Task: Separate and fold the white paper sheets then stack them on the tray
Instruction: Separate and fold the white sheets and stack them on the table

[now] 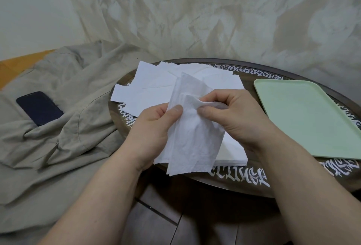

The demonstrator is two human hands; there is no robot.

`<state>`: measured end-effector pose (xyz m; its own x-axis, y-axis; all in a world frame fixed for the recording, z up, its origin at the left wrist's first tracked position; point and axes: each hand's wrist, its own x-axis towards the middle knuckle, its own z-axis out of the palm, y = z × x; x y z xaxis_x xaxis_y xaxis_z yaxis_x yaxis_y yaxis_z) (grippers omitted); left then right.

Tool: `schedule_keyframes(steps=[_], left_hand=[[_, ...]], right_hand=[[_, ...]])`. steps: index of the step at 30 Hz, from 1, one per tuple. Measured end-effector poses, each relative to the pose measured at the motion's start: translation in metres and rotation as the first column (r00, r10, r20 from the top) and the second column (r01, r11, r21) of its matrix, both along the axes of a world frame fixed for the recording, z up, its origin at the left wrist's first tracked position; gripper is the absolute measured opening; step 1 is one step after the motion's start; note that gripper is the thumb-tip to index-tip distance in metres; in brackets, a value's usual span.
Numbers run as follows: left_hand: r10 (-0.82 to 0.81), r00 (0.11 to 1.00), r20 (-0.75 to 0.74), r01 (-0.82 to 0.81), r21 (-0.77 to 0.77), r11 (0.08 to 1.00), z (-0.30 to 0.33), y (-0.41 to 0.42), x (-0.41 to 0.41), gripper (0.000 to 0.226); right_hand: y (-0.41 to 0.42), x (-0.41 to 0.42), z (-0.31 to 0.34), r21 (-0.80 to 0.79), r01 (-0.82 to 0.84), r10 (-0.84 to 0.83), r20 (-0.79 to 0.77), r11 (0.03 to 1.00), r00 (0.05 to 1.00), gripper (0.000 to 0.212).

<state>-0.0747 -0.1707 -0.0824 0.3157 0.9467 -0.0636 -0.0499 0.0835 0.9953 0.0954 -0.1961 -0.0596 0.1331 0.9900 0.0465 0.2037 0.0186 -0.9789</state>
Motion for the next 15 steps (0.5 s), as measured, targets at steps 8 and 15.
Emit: schedule_keyframes(steps=[8,15], left_hand=[[-0.011,1.000,0.001,0.011,0.000,1.000,-0.0003,-0.0008,0.0012,0.028],[-0.008,1.000,-0.030,0.009,0.022,1.000,-0.0008,-0.0011,0.0020,0.025]], right_hand=[[-0.0003,-0.0017,-0.0004,0.003,-0.002,0.002,0.036,1.000,0.999,0.006],[0.0010,-0.0008,-0.0021,0.008,-0.006,0.005,0.087,1.000,0.996,0.007]])
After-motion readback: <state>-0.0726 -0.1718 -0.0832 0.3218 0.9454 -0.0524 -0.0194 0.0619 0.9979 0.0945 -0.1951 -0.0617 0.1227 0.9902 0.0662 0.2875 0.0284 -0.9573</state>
